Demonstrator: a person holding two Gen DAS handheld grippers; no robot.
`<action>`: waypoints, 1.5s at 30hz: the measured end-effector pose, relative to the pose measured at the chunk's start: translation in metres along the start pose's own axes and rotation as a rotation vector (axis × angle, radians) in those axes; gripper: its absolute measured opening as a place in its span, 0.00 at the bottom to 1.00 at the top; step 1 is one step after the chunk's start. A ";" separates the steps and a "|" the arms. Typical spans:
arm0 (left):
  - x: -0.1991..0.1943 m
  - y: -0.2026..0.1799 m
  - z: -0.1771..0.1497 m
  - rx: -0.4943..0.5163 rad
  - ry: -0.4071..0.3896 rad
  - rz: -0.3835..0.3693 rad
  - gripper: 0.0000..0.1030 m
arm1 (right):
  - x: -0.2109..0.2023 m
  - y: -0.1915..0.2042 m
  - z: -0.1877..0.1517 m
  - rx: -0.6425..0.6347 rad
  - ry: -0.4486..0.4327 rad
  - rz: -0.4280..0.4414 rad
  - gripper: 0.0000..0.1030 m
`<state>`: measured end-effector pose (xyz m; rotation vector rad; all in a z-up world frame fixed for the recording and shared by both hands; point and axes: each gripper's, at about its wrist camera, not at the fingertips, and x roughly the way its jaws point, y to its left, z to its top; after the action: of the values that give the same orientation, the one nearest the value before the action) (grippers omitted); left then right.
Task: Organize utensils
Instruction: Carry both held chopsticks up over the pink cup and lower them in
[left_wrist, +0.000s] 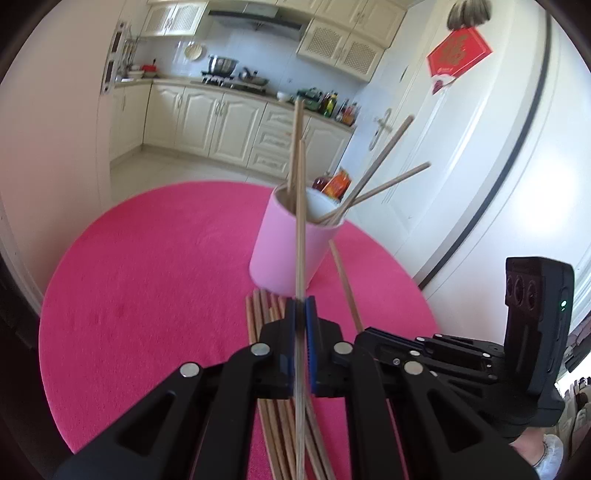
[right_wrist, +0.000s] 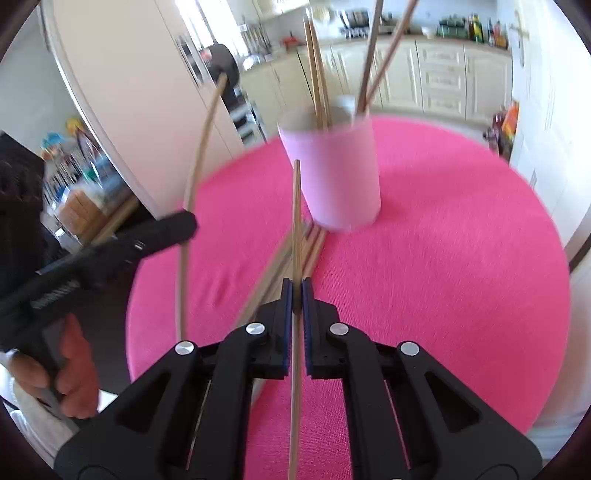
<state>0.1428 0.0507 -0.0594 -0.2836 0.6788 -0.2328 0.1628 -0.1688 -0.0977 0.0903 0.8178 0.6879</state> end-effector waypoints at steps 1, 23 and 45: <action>-0.002 -0.003 0.001 0.007 -0.021 -0.002 0.06 | -0.004 -0.001 0.003 0.002 -0.012 0.014 0.05; -0.012 -0.027 0.080 0.039 -0.494 -0.109 0.06 | -0.044 0.000 0.083 -0.040 -0.632 0.018 0.06; 0.064 -0.025 0.103 0.133 -0.550 -0.001 0.06 | -0.005 -0.008 0.111 -0.092 -0.830 -0.121 0.06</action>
<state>0.2542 0.0272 -0.0119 -0.2070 0.1186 -0.1881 0.2420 -0.1576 -0.0201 0.2227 -0.0054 0.5030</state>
